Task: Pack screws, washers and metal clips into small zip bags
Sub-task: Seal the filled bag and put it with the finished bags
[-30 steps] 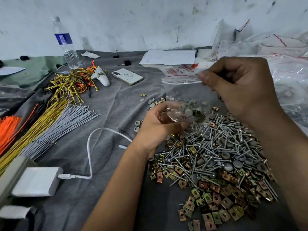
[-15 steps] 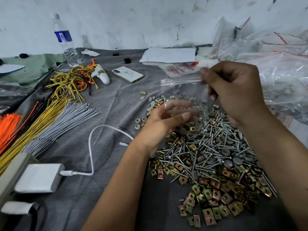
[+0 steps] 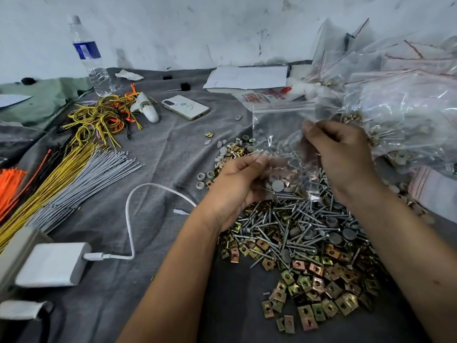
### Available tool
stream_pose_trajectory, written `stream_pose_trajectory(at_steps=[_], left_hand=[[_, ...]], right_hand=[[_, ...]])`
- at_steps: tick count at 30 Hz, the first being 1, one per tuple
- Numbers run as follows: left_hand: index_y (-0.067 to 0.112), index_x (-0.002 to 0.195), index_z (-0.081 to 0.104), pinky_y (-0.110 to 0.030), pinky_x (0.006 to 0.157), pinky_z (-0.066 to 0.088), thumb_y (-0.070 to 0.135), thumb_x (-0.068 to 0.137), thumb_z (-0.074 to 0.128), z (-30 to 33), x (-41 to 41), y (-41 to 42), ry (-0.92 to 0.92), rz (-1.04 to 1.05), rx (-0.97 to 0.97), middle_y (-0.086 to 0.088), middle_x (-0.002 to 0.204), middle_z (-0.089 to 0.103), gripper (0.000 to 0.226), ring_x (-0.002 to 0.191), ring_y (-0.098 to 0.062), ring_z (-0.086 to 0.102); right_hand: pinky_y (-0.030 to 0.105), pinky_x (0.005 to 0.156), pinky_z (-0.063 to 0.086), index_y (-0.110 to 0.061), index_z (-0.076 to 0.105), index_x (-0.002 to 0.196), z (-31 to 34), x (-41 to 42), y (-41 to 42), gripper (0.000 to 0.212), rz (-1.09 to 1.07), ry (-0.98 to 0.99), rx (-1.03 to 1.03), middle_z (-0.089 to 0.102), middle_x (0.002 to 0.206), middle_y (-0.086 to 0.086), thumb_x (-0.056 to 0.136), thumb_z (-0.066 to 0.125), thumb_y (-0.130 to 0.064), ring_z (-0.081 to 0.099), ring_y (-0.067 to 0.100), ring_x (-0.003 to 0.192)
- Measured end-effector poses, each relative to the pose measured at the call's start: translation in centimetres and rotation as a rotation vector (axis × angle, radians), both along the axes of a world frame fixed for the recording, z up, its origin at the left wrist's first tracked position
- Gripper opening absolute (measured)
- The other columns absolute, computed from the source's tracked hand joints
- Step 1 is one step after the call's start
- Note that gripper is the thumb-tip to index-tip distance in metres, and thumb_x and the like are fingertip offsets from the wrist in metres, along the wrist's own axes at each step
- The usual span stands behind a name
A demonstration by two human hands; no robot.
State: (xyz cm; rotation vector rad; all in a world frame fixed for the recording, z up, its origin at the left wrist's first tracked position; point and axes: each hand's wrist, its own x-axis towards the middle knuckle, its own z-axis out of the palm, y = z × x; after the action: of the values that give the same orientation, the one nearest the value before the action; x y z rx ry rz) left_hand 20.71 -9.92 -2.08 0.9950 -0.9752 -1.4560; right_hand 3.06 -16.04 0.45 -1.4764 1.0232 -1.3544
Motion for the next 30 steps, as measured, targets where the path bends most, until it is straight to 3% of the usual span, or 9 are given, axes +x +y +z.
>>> stream_pose_trajectory(at_steps=[4, 6, 12, 15, 18, 20, 23, 26, 30], left_hand=[[-0.002, 0.119, 0.07, -0.028, 0.074, 0.063, 0.002, 0.098, 0.063, -0.1, 0.4, 0.1, -0.102, -0.053, -0.027, -0.013, 0.108, 0.076, 0.023, 0.092, -0.019, 0.074], [0.001, 0.122, 0.07, -0.029, 0.079, 0.062, -0.007, 0.088, 0.072, -0.2, 0.6, 0.2, -0.231, -0.106, -0.067, -0.013, 0.111, 0.077, 0.035, 0.099, -0.024, 0.074], [0.013, 0.101, 0.07, -0.024, 0.078, 0.059, -0.016, 0.078, 0.079, 0.1, 0.7, 0.4, -0.361, -0.15, -0.159, -0.008, 0.099, 0.079, 0.037, 0.09, -0.018, 0.076], [0.004, 0.101, 0.069, -0.025, 0.077, 0.059, -0.016, 0.076, 0.079, 0.2, 0.5, 0.5, -0.387, -0.131, -0.182, -0.016, 0.104, 0.078, 0.034, 0.087, -0.019, 0.073], [-0.007, 0.103, 0.066, -0.031, 0.082, 0.061, -0.019, 0.076, 0.078, 0.2, 0.3, 0.6, -0.386, -0.111, -0.19, -0.017, 0.099, 0.078, 0.032, 0.089, -0.029, 0.075], [-0.003, 0.1, 0.068, -0.035, 0.086, 0.061, -0.02, 0.075, 0.078, 0.4, 0.2, 0.7, -0.389, -0.099, -0.199, -0.015, 0.097, 0.079, 0.032, 0.093, -0.032, 0.076], [0.011, 0.092, 0.07, -0.026, 0.077, 0.061, -0.018, 0.075, 0.079, 0.5, 0.2, 0.7, -0.422, -0.106, -0.211, 0.0, 0.087, 0.078, 0.035, 0.082, -0.014, 0.074], [0.012, 0.099, 0.07, -0.022, 0.071, 0.058, -0.01, 0.078, 0.08, 0.4, 0.2, 0.7, -0.335, -0.113, -0.193, -0.004, 0.095, 0.079, 0.032, 0.085, -0.014, 0.075], [0.015, 0.108, 0.07, -0.044, 0.09, 0.059, 0.017, 0.084, 0.078, 0.4, -0.1, 0.5, -0.21, 0.085, -0.233, -0.017, 0.11, 0.076, 0.025, 0.099, -0.031, 0.072]], right_hand=[[0.027, 0.048, 0.05, -0.022, 0.076, 0.082, -0.2, -0.3, -0.1, 0.021, 0.015, -0.079, -0.004, 0.073, 0.075, 0.004, 0.1, 0.066, -0.023, 0.061, 0.017, 0.057], [0.027, 0.048, 0.05, -0.022, 0.075, 0.087, -0.4, -0.4, -0.2, 0.015, 0.017, -0.106, 0.007, 0.073, 0.075, 0.002, 0.099, 0.066, -0.021, 0.062, 0.016, 0.059], [0.032, 0.05, 0.047, -0.027, 0.074, 0.086, -0.2, -0.9, -0.4, 0.016, 0.008, -0.154, -0.06, 0.071, 0.076, 0.002, 0.098, 0.065, -0.021, 0.059, 0.021, 0.061], [0.041, 0.061, 0.047, -0.024, 0.072, 0.092, -0.2, -0.9, -0.4, 0.02, 0.092, -0.153, -0.084, 0.073, 0.087, 0.006, 0.099, 0.063, -0.041, 0.06, 0.029, 0.073], [0.036, 0.064, 0.051, -0.031, 0.072, 0.095, 0.0, -0.7, -0.1, 0.032, 0.21, -0.081, -0.179, 0.075, 0.093, 0.005, 0.089, 0.064, -0.061, 0.063, 0.025, 0.077], [0.033, 0.062, 0.052, -0.033, 0.073, 0.094, 0.4, -0.5, 0.3, 0.034, 0.28, -0.094, -0.234, 0.075, 0.09, -0.001, 0.089, 0.062, -0.064, 0.064, 0.023, 0.077], [0.03, 0.064, 0.052, -0.032, 0.074, 0.092, 0.6, -0.4, 0.5, 0.023, 0.28, -0.096, -0.296, 0.076, 0.087, -0.003, 0.095, 0.062, -0.052, 0.067, 0.018, 0.077], [0.018, 0.063, 0.053, -0.02, 0.075, 0.094, 0.3, -0.5, 0.4, 0.011, 0.2, -0.091, -0.295, 0.076, 0.083, -0.002, 0.098, 0.067, -0.027, 0.07, 0.007, 0.073], [0.023, 0.066, 0.054, -0.024, 0.077, 0.091, 0.1, -0.7, 0.1, 0.011, 0.152, -0.136, -0.233, 0.076, 0.081, 0.001, 0.096, 0.069, -0.019, 0.071, 0.013, 0.075]])
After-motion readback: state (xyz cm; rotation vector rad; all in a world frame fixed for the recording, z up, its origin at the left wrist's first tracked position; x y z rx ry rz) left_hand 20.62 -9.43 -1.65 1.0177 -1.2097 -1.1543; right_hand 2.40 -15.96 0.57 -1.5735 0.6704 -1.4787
